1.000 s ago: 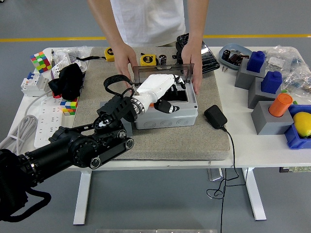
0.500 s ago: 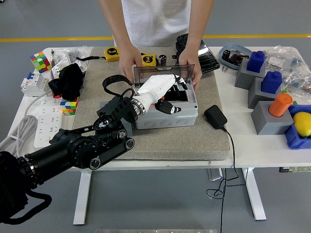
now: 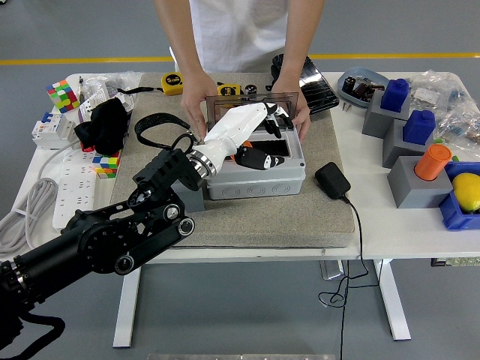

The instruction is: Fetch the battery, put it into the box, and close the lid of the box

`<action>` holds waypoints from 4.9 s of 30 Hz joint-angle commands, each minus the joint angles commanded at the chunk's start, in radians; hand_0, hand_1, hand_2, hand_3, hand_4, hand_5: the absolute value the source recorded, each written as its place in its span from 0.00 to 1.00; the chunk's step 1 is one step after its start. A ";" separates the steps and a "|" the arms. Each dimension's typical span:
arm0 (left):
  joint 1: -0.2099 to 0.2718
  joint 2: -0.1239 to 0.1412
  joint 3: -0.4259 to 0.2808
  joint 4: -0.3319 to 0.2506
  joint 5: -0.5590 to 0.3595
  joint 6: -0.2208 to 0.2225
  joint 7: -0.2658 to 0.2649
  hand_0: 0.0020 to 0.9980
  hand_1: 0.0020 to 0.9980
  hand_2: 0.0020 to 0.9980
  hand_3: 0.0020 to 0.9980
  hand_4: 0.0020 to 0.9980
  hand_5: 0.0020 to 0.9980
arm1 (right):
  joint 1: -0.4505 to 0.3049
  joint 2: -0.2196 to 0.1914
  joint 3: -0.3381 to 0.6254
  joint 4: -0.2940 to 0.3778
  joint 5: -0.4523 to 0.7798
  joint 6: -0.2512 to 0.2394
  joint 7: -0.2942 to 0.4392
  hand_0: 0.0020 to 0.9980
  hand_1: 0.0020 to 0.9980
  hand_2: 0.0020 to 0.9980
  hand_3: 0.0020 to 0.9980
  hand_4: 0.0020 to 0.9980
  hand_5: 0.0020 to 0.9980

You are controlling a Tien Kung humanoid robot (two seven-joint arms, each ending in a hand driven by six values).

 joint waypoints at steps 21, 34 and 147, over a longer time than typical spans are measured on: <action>0.273 0.114 -0.213 -0.136 0.037 -0.003 0.021 0.67 0.75 0.76 0.66 0.93 0.08 | -0.004 -0.001 0.016 0.001 -0.005 0.001 0.001 0.68 0.72 0.72 0.69 1.00 0.70; 0.258 0.098 -0.175 -0.126 0.051 -0.017 0.053 0.67 0.75 0.77 0.66 0.93 0.08 | -0.005 -0.002 0.015 0.002 -0.004 0.001 0.001 0.68 0.72 0.72 0.69 1.00 0.70; -0.009 0.079 0.018 -0.052 0.004 -0.068 0.090 0.75 0.79 0.79 0.78 0.96 0.24 | -0.009 -0.005 -0.004 0.007 0.003 0.001 -0.001 0.68 0.72 0.72 0.69 1.00 0.70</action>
